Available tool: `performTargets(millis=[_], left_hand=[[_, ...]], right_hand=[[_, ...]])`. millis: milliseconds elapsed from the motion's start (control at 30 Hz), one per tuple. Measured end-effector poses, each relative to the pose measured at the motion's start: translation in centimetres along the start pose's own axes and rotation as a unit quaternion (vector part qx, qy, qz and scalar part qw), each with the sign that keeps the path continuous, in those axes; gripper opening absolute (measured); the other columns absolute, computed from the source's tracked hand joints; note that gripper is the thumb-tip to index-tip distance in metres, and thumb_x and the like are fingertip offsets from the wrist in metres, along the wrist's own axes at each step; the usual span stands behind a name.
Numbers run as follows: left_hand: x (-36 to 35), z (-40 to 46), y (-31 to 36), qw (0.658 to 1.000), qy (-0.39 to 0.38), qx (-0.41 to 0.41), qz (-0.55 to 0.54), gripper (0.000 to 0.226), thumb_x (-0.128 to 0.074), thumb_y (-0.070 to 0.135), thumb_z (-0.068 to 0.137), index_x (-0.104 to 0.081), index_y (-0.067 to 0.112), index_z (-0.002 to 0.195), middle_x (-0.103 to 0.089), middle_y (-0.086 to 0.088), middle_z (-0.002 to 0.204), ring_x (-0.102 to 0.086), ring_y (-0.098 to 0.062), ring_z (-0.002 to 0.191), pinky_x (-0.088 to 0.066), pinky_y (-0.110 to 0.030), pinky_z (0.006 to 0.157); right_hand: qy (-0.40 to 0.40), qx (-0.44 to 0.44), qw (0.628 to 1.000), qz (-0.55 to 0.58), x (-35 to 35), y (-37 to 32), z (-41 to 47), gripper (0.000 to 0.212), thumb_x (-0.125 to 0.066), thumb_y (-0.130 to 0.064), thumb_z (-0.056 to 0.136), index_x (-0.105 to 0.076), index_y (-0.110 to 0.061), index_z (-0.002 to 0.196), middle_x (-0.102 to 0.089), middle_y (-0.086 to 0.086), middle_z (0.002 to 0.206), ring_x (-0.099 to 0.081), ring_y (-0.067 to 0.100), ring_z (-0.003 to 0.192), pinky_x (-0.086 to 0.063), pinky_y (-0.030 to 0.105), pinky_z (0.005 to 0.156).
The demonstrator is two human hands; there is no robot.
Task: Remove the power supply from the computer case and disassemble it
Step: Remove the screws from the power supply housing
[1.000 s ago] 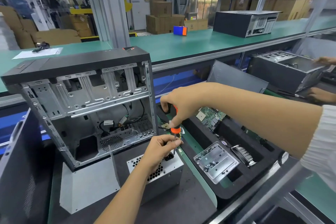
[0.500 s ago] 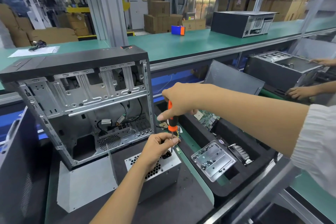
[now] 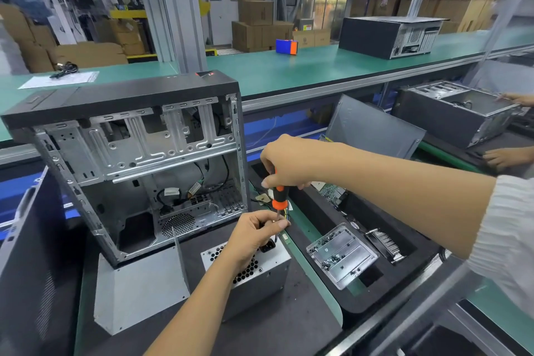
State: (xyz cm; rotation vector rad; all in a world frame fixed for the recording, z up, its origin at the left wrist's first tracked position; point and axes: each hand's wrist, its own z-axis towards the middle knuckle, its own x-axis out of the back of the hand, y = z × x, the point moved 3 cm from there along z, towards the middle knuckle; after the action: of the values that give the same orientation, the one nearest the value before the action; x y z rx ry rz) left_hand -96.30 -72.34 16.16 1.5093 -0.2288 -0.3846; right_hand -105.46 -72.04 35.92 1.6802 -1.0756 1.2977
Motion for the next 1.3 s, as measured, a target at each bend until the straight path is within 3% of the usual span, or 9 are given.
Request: performTargets(millis=[100,200,333,500,667,867,1000,1167,1300], left_hand=[[0.1,-0.1,0.2,1.000,-0.006,0.005,-0.019,0.036,-0.074,0.040,0.078,-0.075,0.008,0.095,-0.027,0.007,0.053,-0.018,-0.011,0.049,-0.021,-0.016,0.046],[0.2,-0.1,0.7,0.998,0.010,0.002,-0.065,0.055,-0.068,0.046,0.076,-0.066,-0.005,0.095,-0.025,0.004,0.055,-0.015,-0.013,0.049,-0.015,-0.023,0.045],[0.2,-0.4,1.3,0.993,0.079,-0.008,-0.089,0.031,-0.056,0.033,0.086,-0.072,0.006,0.089,-0.024,0.002,0.054,-0.014,-0.012,0.047,-0.011,-0.024,0.045],[1.4,-1.0,1.9,0.980,0.109,-0.037,0.164,0.017,-0.061,0.013,0.094,-0.074,0.021,0.087,-0.037,0.014,0.049,-0.031,-0.003,0.047,-0.029,-0.011,0.051],[0.9,-1.3,2.1,0.898,0.040,-0.025,0.438,0.005,-0.072,0.031,0.083,-0.069,0.030,0.080,-0.032,0.007,0.055,-0.032,-0.008,0.053,-0.025,-0.027,0.055],[-0.3,-1.1,2.0,0.837,0.026,-0.010,0.547,0.009,-0.068,0.040,0.086,-0.063,0.032,0.085,-0.042,0.012,0.066,-0.043,-0.009,0.072,-0.030,-0.026,0.058],[-0.8,-0.7,2.0,0.800,0.017,-0.015,0.600,0.008,-0.063,0.038,0.089,-0.062,0.030,0.090,-0.046,0.012,0.074,-0.055,-0.016,0.091,-0.034,-0.028,0.067],[-1.0,-0.2,2.0,0.807,-0.004,0.026,0.590,0.008,-0.061,0.032,0.091,-0.060,0.024,0.092,-0.065,0.006,0.097,-0.057,-0.018,0.099,-0.034,-0.028,0.070],[-1.1,0.0,2.1,0.805,-0.024,0.049,0.591,0.009,-0.059,0.031,0.093,-0.057,0.022,0.092,-0.066,0.003,0.102,-0.058,-0.020,0.098,-0.035,-0.029,0.071]], right_hand=[[0.003,-0.002,1.000,0.022,0.0,0.4,0.1,0.019,-0.055,-0.027,0.095,-0.049,-0.009,0.096,-0.065,0.009,0.082,-0.064,0.023,0.054,-0.054,0.028,0.055],[0.013,-0.011,0.999,0.039,0.1,0.9,-0.1,0.015,-0.054,-0.024,0.094,-0.051,-0.009,0.093,-0.061,0.005,0.067,-0.060,0.020,0.045,-0.051,0.025,0.051],[0.027,-0.018,0.998,0.050,0.5,1.4,-0.4,0.017,-0.053,-0.022,0.093,-0.057,-0.006,0.097,-0.069,0.010,0.076,-0.057,0.017,0.041,-0.044,0.019,0.042],[0.038,-0.019,0.998,0.052,1.3,2.6,-0.7,0.024,-0.054,-0.026,0.094,-0.061,-0.004,0.100,-0.071,0.013,0.080,-0.056,0.014,0.037,-0.043,0.018,0.041],[0.046,-0.027,0.998,0.046,1.6,3.5,-0.8,0.026,-0.055,-0.028,0.092,-0.060,-0.004,0.099,-0.072,0.012,0.078,-0.060,0.020,0.042,-0.050,0.022,0.049],[0.030,-0.035,0.998,0.031,0.7,4.1,-0.7,0.022,-0.055,-0.027,0.092,-0.056,-0.005,0.097,-0.073,0.014,0.077,-0.068,0.028,0.058,-0.056,0.031,0.061],[0.026,-0.035,0.998,0.037,0.2,4.2,-0.8,0.019,-0.054,-0.027,0.093,-0.053,-0.008,0.093,-0.073,0.013,0.080,-0.064,0.025,0.050,-0.055,0.030,0.060],[0.031,-0.036,0.998,0.048,-0.1,4.2,-1.1,0.020,-0.056,-0.027,0.092,-0.053,-0.008,0.092,-0.071,0.013,0.081,-0.061,0.024,0.047,-0.054,0.029,0.057],[0.022,-0.033,0.998,0.041,-0.5,4.3,-1.2,0.024,-0.055,-0.028,0.093,-0.056,-0.005,0.099,-0.072,0.015,0.083,-0.059,0.024,0.048,-0.049,0.024,0.052]])
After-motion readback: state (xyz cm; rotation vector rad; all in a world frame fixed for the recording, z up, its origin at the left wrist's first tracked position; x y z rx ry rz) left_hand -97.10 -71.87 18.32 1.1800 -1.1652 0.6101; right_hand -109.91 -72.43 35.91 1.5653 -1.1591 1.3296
